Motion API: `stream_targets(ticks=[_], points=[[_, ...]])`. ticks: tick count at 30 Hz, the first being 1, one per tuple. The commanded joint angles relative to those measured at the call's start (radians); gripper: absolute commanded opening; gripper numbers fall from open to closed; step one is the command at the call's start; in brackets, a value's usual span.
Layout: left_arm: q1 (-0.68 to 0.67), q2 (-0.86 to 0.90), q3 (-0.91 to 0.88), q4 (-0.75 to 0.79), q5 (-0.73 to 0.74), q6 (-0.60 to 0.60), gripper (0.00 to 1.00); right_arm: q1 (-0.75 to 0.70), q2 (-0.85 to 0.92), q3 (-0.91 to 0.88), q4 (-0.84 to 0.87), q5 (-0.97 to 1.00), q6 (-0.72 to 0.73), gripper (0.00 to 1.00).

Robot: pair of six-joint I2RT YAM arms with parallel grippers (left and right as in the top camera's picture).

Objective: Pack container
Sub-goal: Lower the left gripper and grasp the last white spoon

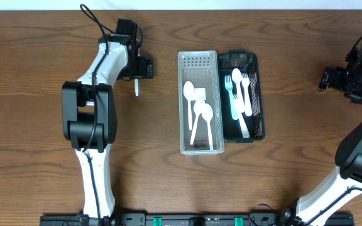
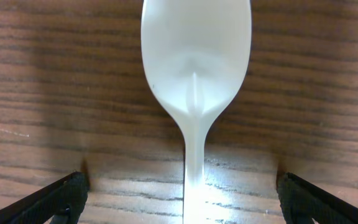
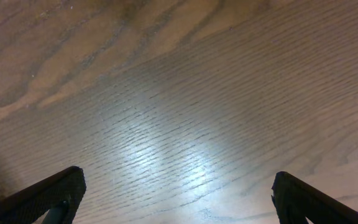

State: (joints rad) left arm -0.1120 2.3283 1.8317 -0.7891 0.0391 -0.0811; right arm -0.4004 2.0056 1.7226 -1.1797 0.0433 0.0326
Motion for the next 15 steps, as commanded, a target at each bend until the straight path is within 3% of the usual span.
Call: stream_targets(ticks=[1,4,8,15], points=[[0.006,0.050,0.002,0.008,-0.017,-0.006,1.00,-0.006,-0.005,-0.001,0.002,0.001,-0.011,0.99],[0.006,0.050,0.005,0.020,-0.018,-0.006,1.00,-0.006,-0.005,-0.001,0.002,0.001,-0.011,0.98],[0.006,0.050,0.005,0.041,-0.018,-0.006,0.73,-0.006,-0.004,-0.001,0.002,0.001,-0.011,0.99],[0.006,0.050,0.005,0.043,-0.018,-0.006,0.49,-0.006,-0.005,-0.001,0.002,0.001,-0.011,0.99]])
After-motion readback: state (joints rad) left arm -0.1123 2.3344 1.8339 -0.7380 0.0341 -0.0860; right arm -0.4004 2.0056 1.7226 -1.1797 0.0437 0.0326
